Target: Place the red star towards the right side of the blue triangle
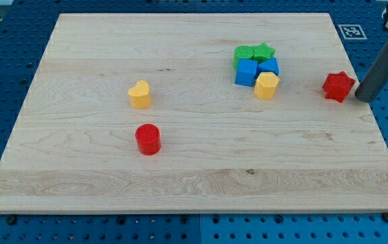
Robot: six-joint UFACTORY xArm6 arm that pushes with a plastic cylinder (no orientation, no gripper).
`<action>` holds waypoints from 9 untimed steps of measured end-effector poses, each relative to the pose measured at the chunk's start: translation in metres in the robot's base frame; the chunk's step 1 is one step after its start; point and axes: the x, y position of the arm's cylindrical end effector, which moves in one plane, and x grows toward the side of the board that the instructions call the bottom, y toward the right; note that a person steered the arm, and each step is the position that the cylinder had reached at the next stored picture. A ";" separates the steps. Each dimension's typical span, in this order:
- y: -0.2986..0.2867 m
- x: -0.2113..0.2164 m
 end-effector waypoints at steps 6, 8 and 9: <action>-0.057 -0.017; -0.092 -0.055; -0.092 -0.056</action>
